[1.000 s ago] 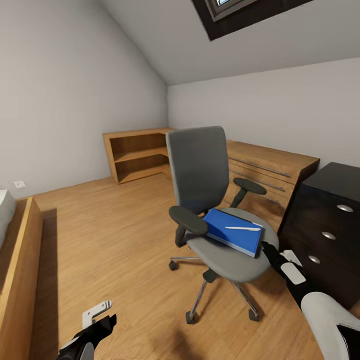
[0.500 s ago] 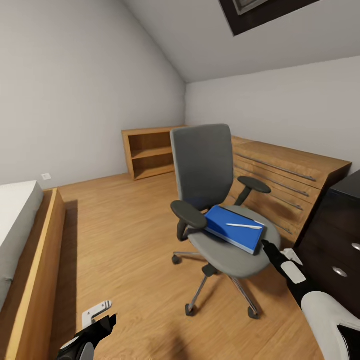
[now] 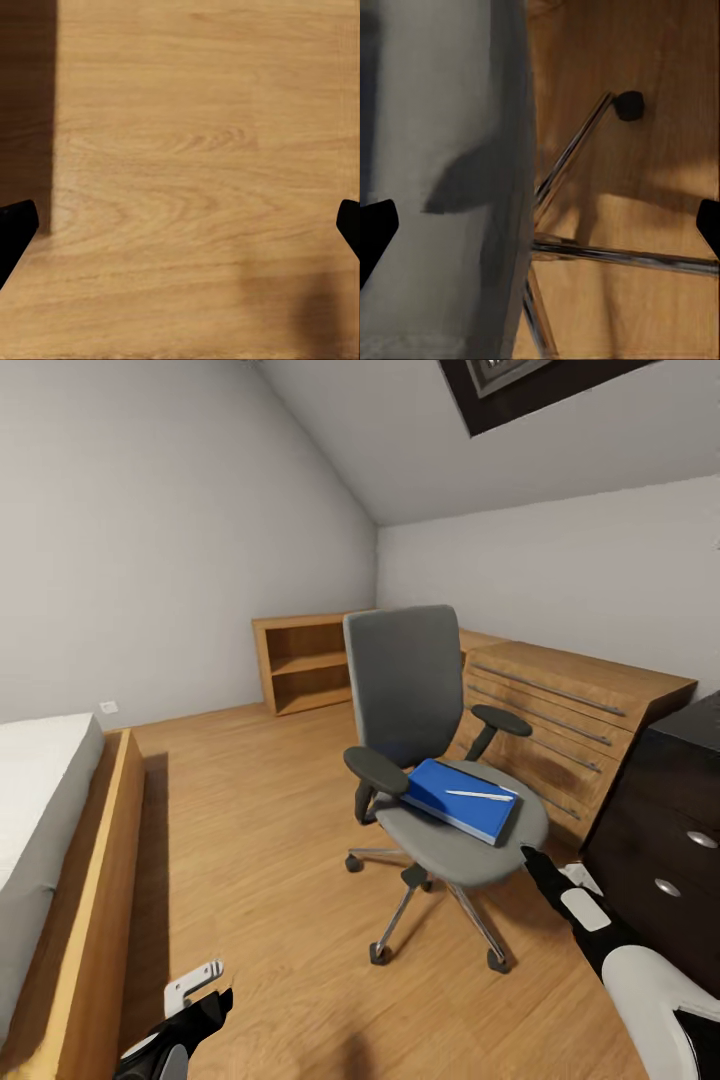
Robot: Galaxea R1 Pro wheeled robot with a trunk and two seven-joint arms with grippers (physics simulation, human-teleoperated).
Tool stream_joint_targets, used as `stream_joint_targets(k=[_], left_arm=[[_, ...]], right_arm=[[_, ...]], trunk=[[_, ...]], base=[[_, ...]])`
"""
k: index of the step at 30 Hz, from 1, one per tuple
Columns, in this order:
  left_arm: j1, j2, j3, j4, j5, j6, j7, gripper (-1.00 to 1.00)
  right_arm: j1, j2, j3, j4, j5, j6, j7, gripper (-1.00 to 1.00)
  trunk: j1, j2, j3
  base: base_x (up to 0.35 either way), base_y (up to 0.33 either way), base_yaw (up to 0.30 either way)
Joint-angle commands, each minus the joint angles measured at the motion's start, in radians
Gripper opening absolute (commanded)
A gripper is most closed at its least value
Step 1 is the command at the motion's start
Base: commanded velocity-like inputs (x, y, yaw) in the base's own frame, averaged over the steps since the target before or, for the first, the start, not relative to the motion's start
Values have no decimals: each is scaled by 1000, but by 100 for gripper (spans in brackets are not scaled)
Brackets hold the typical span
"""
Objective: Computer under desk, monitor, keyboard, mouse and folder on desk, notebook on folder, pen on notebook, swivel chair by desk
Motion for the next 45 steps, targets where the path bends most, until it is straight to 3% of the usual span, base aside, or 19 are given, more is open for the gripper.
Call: stream_joint_targets(k=[1, 14, 23, 33, 45], left_arm=[[0, -1, 1, -2, 11, 4, 6, 100], [0, -1, 1, -2, 11, 4, 6, 100], [0, -1, 1, -2, 11, 4, 6, 100], [0, -1, 1, -2, 11, 4, 6, 100], [-1, -1, 0, -2, 10, 4, 6, 100]], right_arm=[[0, 0, -3, 39, -4, 6, 1, 100], [0, -1, -3, 37, -6, 14, 1, 100], [0, 1, -2, 37, -6, 13, 1, 100], [0, 2, -1, 37, -5, 13, 2, 100], [0, 16, 7, 37, 1, 9, 2, 100]], trunk=[[-1, 0, -1], [-1, 0, -1], [-1, 0, -1], [-1, 0, -1], [-1, 0, -1]], base=[[-327, 0, 1], [-209, 0, 0], [-188, 207, 0], [-30, 278, 0], [-1, 37, 0]])
